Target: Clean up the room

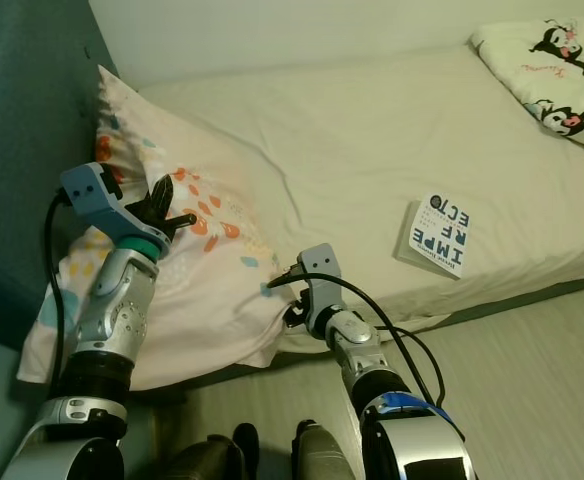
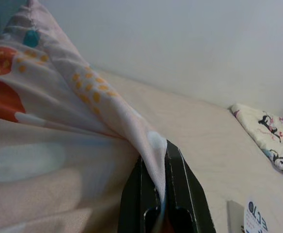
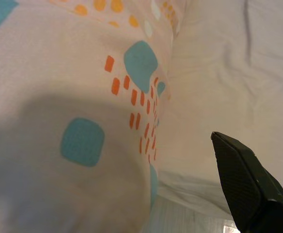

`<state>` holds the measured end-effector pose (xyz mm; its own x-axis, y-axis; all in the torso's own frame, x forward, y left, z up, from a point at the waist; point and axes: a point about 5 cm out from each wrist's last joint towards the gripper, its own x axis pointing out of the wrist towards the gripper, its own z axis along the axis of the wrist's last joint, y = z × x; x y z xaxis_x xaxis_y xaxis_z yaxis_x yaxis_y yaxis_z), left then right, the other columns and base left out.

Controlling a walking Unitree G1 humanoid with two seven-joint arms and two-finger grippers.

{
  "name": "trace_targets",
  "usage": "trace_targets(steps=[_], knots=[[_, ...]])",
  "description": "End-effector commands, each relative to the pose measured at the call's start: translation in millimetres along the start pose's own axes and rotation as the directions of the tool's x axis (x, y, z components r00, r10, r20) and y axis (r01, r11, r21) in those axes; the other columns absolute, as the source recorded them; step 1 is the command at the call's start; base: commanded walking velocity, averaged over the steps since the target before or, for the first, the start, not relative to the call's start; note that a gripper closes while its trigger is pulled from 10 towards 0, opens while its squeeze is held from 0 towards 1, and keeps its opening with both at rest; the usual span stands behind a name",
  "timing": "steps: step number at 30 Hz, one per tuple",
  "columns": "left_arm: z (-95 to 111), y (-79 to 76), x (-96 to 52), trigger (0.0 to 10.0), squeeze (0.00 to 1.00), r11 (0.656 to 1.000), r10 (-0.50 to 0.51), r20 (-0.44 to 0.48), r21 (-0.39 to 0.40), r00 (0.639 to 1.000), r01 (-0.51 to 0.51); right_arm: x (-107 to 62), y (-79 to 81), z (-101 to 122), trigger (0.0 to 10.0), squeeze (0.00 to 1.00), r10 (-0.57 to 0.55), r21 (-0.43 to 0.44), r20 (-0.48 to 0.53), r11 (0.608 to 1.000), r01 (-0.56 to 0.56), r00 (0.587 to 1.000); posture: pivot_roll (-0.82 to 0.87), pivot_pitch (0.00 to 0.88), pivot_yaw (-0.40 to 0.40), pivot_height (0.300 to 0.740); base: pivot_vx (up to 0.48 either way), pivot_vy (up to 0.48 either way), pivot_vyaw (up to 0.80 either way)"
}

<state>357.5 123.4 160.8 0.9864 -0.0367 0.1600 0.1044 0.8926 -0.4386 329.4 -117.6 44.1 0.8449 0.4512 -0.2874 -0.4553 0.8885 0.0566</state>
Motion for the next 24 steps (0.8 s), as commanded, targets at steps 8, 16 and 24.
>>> trace_targets(steps=[8,16,24], knots=[[-3,-19.2,-3.6,10.0,0.00,0.990,-0.134,-0.027,0.027,0.991,0.135,2.9,4.8,6,10.0,0.00,0.026,-0.003,0.033,1.000,-0.025,0.999,-0.13,0.089,0.095,0.740,0.000,-0.180,0.00],[-7,-23.0,-1.7,10.0,0.00,0.992,-0.107,-0.038,0.061,0.994,0.109,3.0,4.9,6,10.0,0.00,0.027,-0.002,0.036,1.000,-0.027,0.999,-0.14,0.090,0.096,0.740,0.000,-0.300,0.00],[-5,-22.8,-1.1,10.0,0.00,0.988,-0.088,-0.028,0.128,0.996,0.091,3.5,6.6,6,10.0,0.00,0.033,0.002,0.039,0.999,-0.033,0.999,-0.13,0.093,0.099,0.740,0.000,0.000,0.00]])
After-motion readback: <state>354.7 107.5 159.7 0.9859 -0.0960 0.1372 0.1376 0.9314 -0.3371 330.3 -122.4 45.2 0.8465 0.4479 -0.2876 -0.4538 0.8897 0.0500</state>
